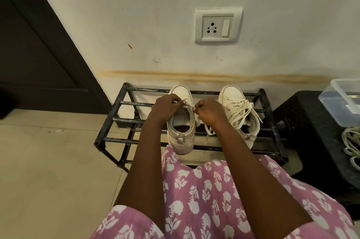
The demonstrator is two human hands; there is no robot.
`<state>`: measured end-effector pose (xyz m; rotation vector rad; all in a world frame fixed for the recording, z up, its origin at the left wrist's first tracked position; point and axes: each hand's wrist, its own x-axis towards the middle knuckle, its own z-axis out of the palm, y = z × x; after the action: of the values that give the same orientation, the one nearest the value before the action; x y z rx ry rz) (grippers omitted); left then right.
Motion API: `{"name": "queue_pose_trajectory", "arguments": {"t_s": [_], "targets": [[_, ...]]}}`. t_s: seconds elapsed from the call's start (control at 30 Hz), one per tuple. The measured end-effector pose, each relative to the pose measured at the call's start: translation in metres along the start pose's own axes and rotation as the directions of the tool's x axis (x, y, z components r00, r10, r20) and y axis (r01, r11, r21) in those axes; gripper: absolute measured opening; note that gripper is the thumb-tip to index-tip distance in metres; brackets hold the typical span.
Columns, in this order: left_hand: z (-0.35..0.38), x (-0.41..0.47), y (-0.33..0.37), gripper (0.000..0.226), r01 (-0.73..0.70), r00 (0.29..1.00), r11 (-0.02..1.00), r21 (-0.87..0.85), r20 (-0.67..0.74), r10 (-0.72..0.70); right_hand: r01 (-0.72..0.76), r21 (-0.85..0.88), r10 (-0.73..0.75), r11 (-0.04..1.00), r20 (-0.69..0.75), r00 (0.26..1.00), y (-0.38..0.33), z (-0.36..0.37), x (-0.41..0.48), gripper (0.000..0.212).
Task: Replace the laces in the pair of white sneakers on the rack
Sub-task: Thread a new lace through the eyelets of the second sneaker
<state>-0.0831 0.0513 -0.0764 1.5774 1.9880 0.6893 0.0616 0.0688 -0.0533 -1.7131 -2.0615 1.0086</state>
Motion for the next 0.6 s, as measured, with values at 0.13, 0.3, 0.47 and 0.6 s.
{"name": "queue_pose_trajectory", "arguments": {"t_s": [0.13, 0.3, 0.47, 0.6], "targets": [[0.000, 0.000, -0.001, 0.029, -0.003, 1.000, 1.000, -0.027, 0.005, 0.004, -0.041, -0.035, 0.040, 0.999, -0.028, 0.999, 0.005, -0.001, 0.004, 0.025], [-0.001, -0.001, -0.002, 0.024, -0.030, 0.999, 0.998, -0.053, 0.013, 0.031, -0.181, -0.037, 0.176, 0.983, -0.106, 0.979, 0.017, -0.009, 0.006, 0.017], [-0.002, -0.003, -0.002, 0.021, -0.002, 1.000, 0.990, -0.142, 0.011, 0.004, -0.290, 0.028, 0.286, 0.957, -0.286, 0.915, 0.023, -0.023, -0.004, 0.017], [-0.001, -0.003, 0.000, 0.025, 0.017, 1.000, 0.991, -0.134, 0.002, -0.017, -0.320, 0.026, 0.306, 0.947, -0.371, 0.877, 0.022, -0.025, -0.008, 0.025]]}}
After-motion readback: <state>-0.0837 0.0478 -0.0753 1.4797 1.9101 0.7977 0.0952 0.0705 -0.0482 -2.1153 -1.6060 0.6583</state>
